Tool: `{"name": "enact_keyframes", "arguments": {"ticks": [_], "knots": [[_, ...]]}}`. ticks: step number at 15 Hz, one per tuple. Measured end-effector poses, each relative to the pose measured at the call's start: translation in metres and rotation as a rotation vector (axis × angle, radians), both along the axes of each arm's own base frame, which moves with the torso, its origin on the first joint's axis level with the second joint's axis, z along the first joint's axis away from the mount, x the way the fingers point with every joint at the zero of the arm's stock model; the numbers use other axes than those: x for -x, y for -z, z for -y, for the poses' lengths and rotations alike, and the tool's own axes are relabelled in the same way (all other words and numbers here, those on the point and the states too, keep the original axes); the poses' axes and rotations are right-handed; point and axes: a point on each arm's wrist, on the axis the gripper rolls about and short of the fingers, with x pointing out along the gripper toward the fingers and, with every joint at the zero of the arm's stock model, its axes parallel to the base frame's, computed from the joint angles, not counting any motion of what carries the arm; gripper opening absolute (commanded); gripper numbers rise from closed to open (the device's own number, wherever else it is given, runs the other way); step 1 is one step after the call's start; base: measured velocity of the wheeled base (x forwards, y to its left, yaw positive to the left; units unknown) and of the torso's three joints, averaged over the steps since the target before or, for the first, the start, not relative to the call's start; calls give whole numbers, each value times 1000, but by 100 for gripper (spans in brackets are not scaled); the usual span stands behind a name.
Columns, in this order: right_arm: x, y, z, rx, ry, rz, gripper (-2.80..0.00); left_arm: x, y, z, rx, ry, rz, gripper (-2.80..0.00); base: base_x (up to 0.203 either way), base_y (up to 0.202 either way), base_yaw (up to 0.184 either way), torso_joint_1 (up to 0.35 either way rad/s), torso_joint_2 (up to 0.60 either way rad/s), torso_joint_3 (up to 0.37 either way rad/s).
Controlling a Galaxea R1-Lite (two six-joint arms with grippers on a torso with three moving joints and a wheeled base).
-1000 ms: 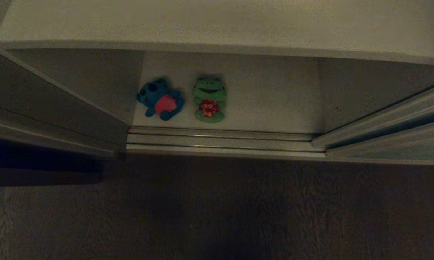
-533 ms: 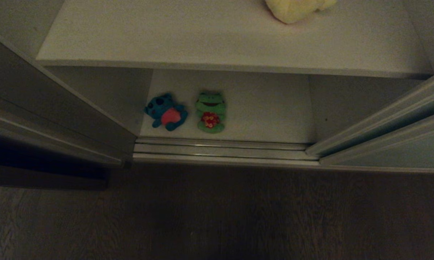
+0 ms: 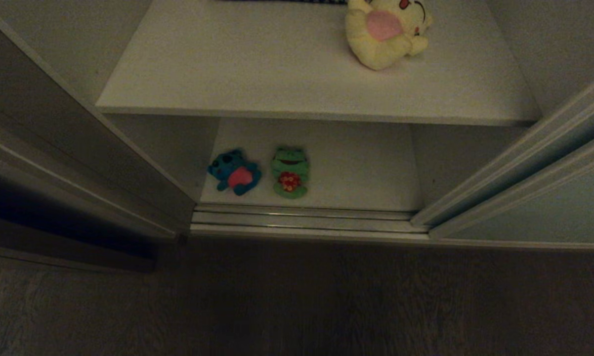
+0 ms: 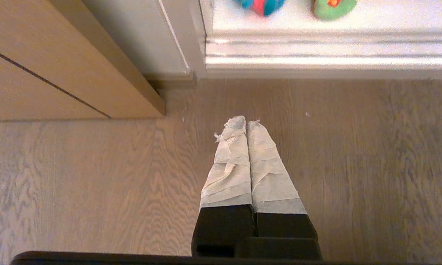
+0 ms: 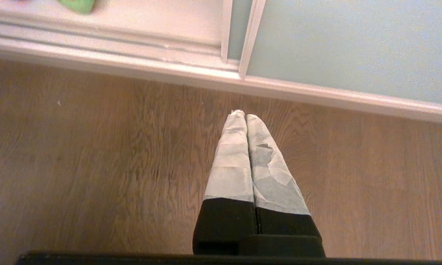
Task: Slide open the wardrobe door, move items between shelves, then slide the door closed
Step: Place the pink doll on the lower shelf
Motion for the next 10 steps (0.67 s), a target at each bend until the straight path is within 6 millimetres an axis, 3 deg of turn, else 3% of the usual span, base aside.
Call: {"name": "enact_keyframes", "arguments": {"ticks": [10], "knots": [[0, 0, 0, 0, 0, 1, -280, 0, 0, 0, 6, -5, -2, -280, 0, 0, 0, 3, 3, 202]]}}
